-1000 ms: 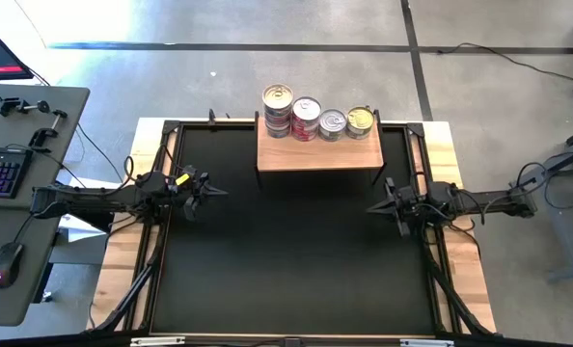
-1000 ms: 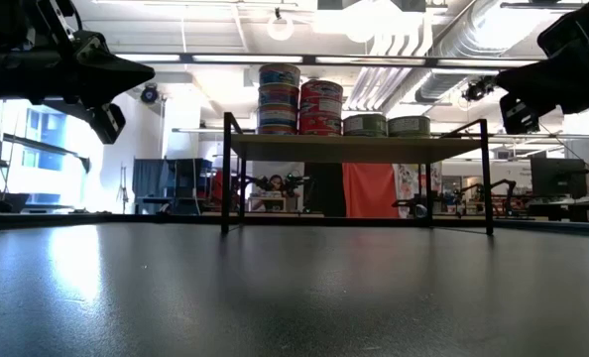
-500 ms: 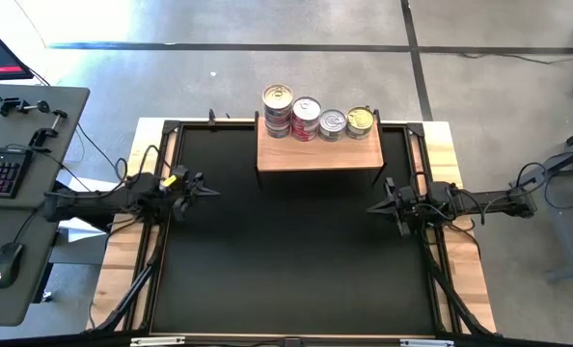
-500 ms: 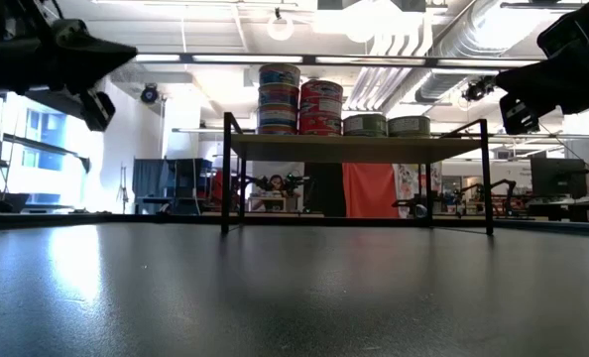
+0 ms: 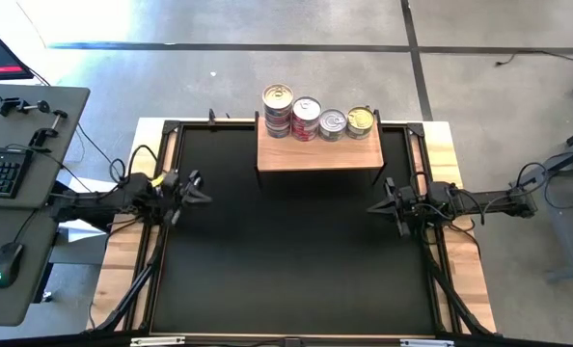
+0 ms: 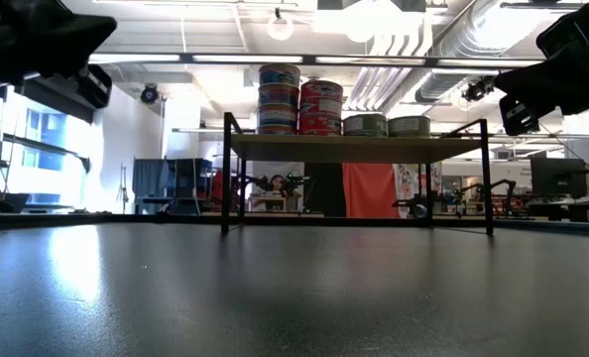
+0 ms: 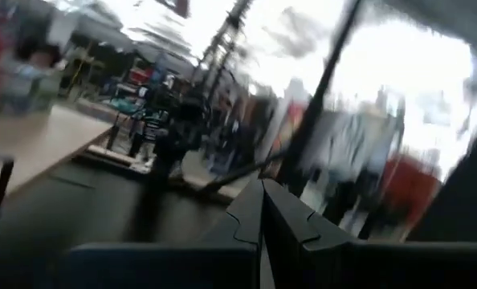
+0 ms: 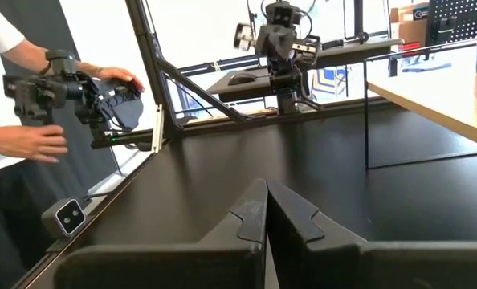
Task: Stack canned seafood by type on shelf
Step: Return to Home Position
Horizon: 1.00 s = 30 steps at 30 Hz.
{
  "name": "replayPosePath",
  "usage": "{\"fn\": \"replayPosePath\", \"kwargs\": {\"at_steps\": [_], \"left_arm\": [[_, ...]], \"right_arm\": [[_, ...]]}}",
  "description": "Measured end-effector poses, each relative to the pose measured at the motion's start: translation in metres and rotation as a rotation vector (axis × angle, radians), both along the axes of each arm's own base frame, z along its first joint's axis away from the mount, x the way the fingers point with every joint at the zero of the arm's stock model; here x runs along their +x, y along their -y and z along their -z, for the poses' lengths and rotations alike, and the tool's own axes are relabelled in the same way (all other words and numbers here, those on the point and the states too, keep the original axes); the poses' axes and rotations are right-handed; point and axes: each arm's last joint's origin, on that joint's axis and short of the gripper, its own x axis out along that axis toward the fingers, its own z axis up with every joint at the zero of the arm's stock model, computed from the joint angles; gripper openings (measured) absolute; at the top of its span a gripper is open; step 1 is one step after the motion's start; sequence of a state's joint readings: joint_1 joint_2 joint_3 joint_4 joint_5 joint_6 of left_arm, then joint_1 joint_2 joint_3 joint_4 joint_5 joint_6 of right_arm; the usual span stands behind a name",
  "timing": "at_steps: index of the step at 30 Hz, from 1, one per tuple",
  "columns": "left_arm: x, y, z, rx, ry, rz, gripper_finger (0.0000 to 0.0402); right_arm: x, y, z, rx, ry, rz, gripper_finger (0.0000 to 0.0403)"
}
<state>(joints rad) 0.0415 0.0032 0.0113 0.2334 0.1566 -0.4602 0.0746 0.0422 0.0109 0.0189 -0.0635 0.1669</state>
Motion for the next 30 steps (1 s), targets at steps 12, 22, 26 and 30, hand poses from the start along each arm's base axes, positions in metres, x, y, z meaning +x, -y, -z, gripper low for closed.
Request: {"fn": "replayPosePath", "kwargs": {"at_steps": [12, 22, 26, 30], "left_arm": [[0.002, 0.003, 0.018, 0.449, -0.109, 0.035, 0.0], [0.002, 0.003, 0.018, 0.46, -0.121, -0.01, 0.0], [0.003, 0.003, 0.018, 0.444, -0.123, -0.01, 0.0], [0.003, 0.003, 0.019, 0.444, -0.13, -0.008, 0.0]], "right_arm": [[0.0, 0.0, 0.0, 0.0, -0.003, 0.0, 0.0], [0.0, 0.0, 0.0, 0.0, -0.003, 0.0, 0.0], [0.0, 0.0, 0.0, 0.0, -0.004, 0.0, 0.0], [0.0, 0.0, 0.0, 0.0, -0.003, 0.0, 0.0]]}}
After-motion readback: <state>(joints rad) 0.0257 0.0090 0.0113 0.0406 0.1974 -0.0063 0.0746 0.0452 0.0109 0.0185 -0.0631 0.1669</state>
